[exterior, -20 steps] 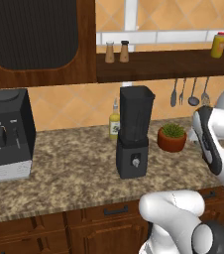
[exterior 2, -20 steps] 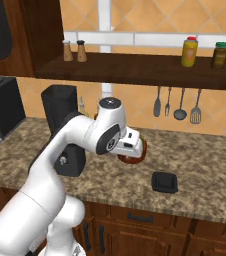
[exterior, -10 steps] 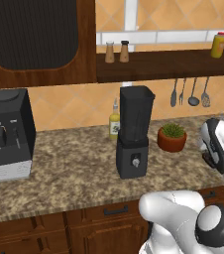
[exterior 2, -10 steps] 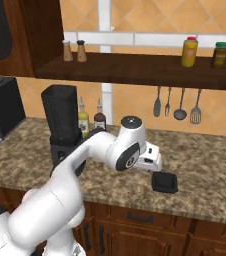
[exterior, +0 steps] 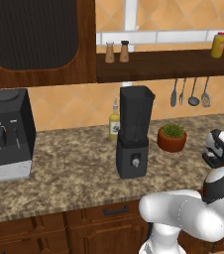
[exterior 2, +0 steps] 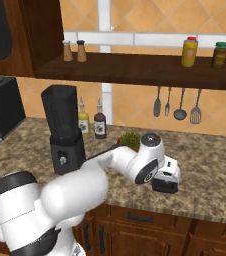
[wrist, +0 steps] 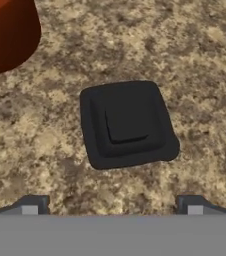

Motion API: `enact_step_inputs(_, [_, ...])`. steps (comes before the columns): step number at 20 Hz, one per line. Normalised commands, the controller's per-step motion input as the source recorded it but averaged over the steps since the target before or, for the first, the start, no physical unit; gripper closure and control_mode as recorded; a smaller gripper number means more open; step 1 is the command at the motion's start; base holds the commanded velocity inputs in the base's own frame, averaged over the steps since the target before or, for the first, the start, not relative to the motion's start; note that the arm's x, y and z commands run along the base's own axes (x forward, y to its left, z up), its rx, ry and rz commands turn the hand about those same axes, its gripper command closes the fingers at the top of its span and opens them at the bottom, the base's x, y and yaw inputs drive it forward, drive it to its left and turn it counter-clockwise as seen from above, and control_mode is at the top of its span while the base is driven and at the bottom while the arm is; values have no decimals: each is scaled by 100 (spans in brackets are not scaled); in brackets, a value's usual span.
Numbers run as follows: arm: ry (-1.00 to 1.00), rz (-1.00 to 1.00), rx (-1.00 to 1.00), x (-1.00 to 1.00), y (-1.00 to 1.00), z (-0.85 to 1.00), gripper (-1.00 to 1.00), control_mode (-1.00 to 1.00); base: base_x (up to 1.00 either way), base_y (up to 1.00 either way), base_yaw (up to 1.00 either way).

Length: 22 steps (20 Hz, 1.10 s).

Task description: Close the lid blender by securely placing the lid on top.

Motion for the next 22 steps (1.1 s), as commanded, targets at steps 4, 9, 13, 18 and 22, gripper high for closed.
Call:
enact_step_inputs(4, [0, 0, 1, 28, -46, -8, -100, -100, 0, 0, 0])
enact_step_inputs(9, [0, 0, 6, 22, -23, 0, -100, -100, 0, 0, 0])
enact_step_inputs(13, [0, 0, 3, 11, -8, -5, -100, -100, 0, 0, 0])
enact_step_inputs(18, [0, 0, 0, 1, 0, -20, -100, -100, 0, 0, 0])
enact_step_inputs(22, [0, 0, 0, 1, 4, -33, -100, -100, 0, 0, 0])
